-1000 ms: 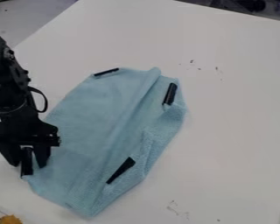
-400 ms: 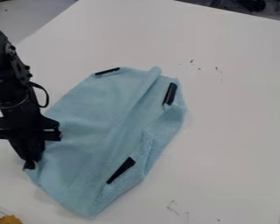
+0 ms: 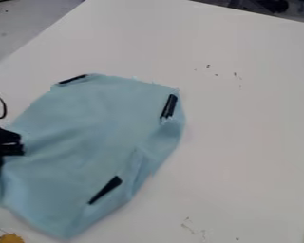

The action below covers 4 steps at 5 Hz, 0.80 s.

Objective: Put the cloth from bottom center to the bottom left

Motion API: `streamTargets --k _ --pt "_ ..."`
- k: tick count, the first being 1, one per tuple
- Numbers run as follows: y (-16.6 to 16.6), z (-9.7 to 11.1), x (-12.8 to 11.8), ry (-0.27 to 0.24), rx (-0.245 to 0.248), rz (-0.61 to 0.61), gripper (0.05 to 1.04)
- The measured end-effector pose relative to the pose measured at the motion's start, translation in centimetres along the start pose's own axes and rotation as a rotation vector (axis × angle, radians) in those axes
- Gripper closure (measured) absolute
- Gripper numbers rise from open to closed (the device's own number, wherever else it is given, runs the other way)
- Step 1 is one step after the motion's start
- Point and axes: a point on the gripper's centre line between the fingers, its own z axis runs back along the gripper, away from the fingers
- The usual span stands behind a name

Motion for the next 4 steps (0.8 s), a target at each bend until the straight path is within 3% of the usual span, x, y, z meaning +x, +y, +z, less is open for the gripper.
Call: streamTargets --k 1,2,4 --pt "1.2 -0.3 0.3 -0.016 -0.009 0.004 0.993" --pt "1.1 -1.4 1.0 0.002 -0.032 -0.053 0.824" --pt "1.6 -1.6 2.4 -0.009 -0.018 -0.103 0.259"
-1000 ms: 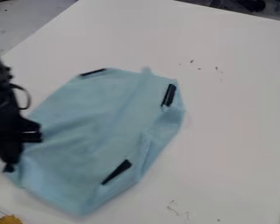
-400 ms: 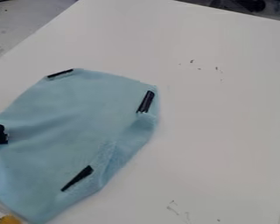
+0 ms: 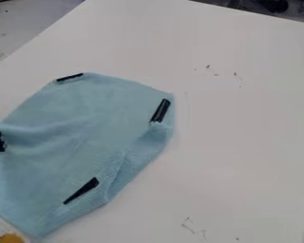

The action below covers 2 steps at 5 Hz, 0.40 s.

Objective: Put the cloth from bottom center to the bottom left

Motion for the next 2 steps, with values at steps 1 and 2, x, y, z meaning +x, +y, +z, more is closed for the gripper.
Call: streamTargets --k 1,2 --pt "0.22 0.23 0.27 0.01 0.013 -0.024 0.076" --pt "0.79 0.66 0.71 0.011 0.026 -0.054 0.079"
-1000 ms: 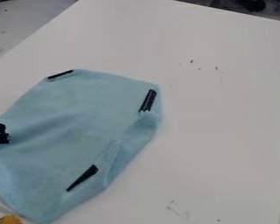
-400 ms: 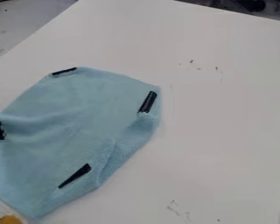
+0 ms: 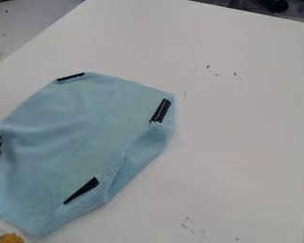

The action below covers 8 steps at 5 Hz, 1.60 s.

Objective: Put the cloth from bottom center to the bottom left

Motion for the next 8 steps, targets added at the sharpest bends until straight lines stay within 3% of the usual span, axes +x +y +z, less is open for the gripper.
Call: streamTargets --k 2,5,6,8 --pt "1.8 0.3 -0.4 -0.008 0.018 0.017 0.085" --pt "3.4 -1.0 -0.4 0.008 0.003 -0.01 0.085" --pt "3.5 -0.9 -0.3 0.022 0.02 -0.027 0.084" --pt "3.2 1.3 0.0 -0.021 0.08 0.011 0.084"
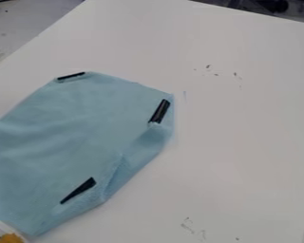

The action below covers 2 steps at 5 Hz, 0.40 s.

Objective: Put the cloth from bottom center to the bottom left

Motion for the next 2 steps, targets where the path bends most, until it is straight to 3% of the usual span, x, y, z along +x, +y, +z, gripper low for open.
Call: streamTargets --k 1,2 --pt "-0.2 0.94 -0.2 -0.008 -0.005 -0.008 0.084" --pt "-0.95 1.69 0.72 -0.019 -0.057 -0.109 0.085"
